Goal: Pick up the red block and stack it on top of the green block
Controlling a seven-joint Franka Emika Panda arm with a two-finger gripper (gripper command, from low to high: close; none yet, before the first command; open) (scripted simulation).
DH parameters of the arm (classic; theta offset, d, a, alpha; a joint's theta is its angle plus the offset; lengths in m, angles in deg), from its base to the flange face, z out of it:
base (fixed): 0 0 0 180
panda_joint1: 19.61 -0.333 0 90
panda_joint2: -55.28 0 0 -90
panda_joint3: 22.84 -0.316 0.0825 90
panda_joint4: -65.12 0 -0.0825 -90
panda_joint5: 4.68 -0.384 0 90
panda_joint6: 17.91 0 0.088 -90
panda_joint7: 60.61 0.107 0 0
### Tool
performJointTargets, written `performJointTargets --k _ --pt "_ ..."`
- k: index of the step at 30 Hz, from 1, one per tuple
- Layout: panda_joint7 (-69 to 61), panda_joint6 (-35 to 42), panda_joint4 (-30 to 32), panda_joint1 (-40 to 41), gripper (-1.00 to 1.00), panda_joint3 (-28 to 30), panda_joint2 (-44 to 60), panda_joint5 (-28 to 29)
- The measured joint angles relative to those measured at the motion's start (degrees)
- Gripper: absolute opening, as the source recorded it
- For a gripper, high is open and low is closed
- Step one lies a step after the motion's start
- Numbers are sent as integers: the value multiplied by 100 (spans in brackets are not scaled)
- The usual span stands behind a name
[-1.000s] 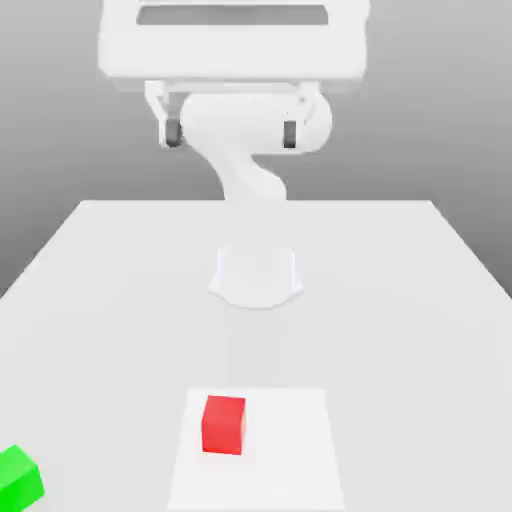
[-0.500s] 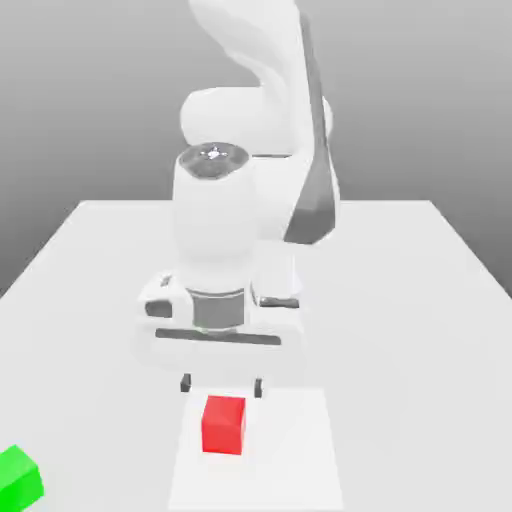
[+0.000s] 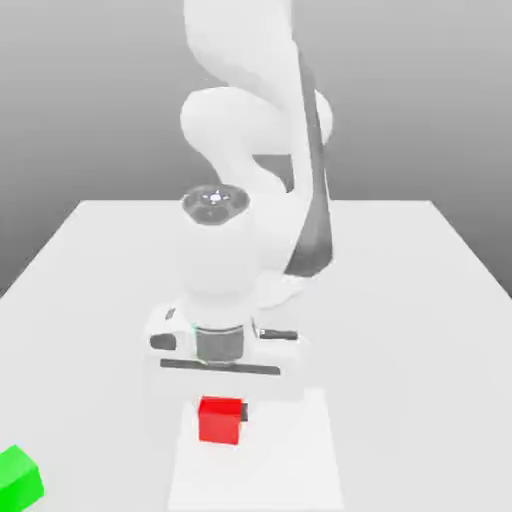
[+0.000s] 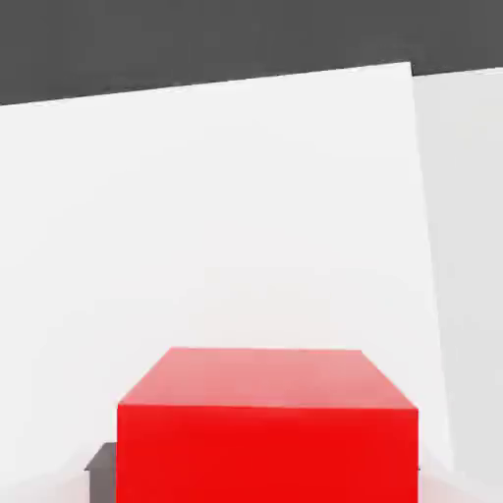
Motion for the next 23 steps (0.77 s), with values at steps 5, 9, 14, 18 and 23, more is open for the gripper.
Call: performJointTargets --k 5,9,14,18,23 --pt "648 657 -632 352 -100 280 -24 -59" --pt "1354 1097 -1452 631 -100 639 365 -233" --pt "2187 1646 -2490 1027 -100 1134 890 -545" --pt "2377 1476 -2926 1285 -100 1209 1531 -871" --pt "2295 1188 -2968 1366 100 1118 1871 -1017"
